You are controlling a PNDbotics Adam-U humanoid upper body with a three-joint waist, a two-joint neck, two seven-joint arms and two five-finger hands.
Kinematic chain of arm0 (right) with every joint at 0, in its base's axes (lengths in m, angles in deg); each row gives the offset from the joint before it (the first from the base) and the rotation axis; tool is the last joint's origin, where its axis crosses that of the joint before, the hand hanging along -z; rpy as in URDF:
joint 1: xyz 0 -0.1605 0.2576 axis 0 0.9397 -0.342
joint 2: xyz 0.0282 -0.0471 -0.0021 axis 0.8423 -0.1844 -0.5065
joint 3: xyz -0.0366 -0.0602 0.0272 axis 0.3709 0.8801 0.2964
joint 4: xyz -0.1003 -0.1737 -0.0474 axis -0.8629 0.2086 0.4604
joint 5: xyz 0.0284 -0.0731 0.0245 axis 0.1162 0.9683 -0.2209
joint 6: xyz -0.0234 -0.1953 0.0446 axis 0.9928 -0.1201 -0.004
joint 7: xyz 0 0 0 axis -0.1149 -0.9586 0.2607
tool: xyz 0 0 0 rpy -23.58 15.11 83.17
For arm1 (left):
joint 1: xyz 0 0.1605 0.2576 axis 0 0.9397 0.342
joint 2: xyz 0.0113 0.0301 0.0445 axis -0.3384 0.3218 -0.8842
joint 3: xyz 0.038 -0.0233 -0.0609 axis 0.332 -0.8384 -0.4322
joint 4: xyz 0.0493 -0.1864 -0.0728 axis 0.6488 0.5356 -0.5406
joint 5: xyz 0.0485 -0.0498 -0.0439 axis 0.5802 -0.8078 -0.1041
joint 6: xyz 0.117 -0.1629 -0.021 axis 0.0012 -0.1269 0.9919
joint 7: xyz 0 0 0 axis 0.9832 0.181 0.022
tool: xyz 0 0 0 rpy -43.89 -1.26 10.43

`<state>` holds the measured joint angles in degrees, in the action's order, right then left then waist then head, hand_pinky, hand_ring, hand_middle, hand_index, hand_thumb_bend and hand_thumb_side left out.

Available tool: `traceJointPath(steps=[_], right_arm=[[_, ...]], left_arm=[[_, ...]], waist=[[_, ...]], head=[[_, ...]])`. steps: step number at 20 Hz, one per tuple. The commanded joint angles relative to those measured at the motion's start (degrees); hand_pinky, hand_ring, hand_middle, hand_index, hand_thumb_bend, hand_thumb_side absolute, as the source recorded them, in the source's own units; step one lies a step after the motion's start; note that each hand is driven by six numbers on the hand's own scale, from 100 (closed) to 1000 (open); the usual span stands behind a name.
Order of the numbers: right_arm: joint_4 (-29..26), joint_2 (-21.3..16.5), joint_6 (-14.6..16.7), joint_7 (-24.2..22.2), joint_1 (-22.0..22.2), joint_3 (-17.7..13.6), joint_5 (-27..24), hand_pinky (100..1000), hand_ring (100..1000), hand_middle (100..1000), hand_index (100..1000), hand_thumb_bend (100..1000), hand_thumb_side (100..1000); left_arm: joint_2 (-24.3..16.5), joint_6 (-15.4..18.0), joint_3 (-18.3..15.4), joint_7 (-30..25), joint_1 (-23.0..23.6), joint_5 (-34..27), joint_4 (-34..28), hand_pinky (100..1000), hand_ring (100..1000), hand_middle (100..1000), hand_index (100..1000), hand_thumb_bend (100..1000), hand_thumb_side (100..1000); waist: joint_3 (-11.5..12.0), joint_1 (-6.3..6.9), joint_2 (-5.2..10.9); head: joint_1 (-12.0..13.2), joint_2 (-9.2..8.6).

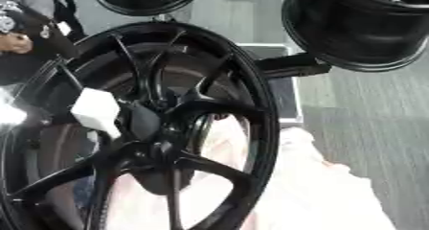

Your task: Pull the pin out of the wheel hub.

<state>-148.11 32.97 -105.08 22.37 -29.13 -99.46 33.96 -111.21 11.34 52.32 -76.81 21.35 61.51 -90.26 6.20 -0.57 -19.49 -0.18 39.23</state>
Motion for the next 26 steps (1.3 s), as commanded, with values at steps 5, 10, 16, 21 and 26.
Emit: traceJointPath(steps=[5, 10, 16, 21, 26], right_arm=[[-0.4, -0.1, -1.2, 1.5, -0.8, -0.2, -0.8, 632, 680, 601, 651, 100, 470], [-0.4, 0.6, -1.1, 1.6, -1.3, -0.1, -1.1, 631, 680, 601, 650, 100, 470], [-0.4, 1.3, -0.9, 1.9, -1.9, 0.0, -1.5, 629, 680, 602, 650, 100, 470], [-0.4, 1.6, -0.8, 1.9, -2.2, 0.1, -1.7, 629, 680, 603, 650, 100, 470], [-0.4, 1.9, -0.6, 2.0, -2.3, 0.0, -1.7, 629, 680, 603, 650, 100, 470]], left_arm=[[1.4, -3.4, 1.6, -0.1, -2.8, 1.6, -0.5, 794, 724, 735, 851, 516, 347], [2.5, -4.6, 2.3, -0.6, -3.3, 1.7, -0.5, 787, 715, 728, 845, 504, 335], [3.2, -5.4, 2.8, -1.3, -3.4, 0.9, -0.5, 780, 707, 719, 842, 498, 319], [3.6, -6.6, 3.0, -1.8, -3.2, 1.1, -0.5, 768, 688, 690, 829, 496, 263], [4.2, -7.5, 3.5, -2.6, -3.3, 1.2, -0.5, 759, 674, 670, 818, 496, 236]], waist=[[0.1, -0.22, -0.11], [0.0, -0.26, -1.11], [-0.1, -0.13, -2.00], [-0.2, -0.13, -2.31], [-0.3, -0.16, -2.40]], head=[[0.4, -0.78], [0.4, -1.30], [0.3, -1.40], [0.5, -1.52], [0.7, -1.63]])
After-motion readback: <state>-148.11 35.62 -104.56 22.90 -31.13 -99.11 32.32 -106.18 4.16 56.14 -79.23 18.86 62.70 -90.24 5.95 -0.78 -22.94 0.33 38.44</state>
